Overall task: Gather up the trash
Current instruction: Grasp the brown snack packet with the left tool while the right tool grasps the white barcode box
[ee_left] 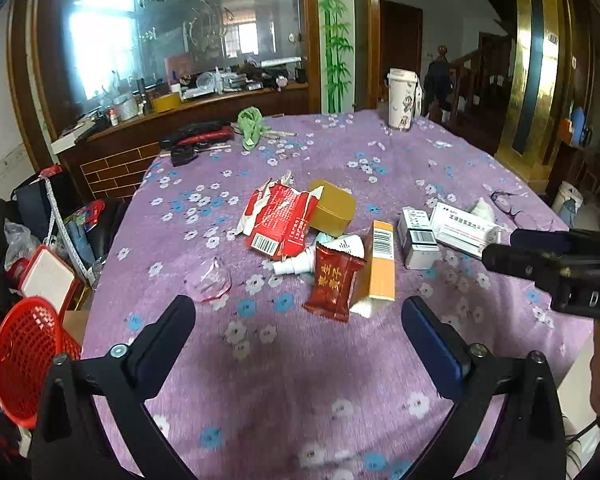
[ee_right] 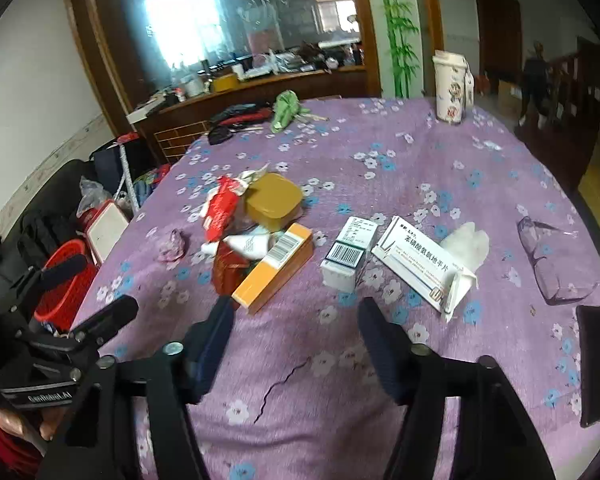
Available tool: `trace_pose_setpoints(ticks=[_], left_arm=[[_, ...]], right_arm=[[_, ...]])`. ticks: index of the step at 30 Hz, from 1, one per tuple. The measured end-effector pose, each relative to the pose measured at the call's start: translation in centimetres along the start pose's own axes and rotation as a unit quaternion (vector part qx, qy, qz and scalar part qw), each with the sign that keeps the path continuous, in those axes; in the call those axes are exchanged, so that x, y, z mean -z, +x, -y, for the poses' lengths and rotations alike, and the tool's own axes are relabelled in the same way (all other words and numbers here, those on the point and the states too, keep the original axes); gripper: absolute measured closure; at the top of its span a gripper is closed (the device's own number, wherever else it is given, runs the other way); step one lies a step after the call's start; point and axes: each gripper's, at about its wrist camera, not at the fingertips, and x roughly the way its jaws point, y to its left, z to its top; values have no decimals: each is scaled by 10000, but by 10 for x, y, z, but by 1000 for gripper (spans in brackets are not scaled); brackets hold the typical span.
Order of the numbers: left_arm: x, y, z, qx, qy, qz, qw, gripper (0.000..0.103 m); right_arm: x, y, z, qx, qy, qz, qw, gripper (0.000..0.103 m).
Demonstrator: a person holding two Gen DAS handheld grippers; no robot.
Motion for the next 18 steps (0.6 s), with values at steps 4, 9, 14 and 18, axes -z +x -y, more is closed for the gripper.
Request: trace_pose_setpoints(ticks=[4,9,14,18], left_arm=[[-4,32,3,12,15,-288,9996,23],[-4,68,2,184,-81,-606,9980,41],[-1,89,9,233,-11,-693,9973,43],[-1,104,16,200,72,-766,9968,44]], right_arm=[[-11,23,13,-90,301,-240,9992,41],[-18,50,22,-82,531,-472,9974,46],[-26,74,29,88,654,-609,9960,47],[-30,93,35,267,685,-669,9950,47]])
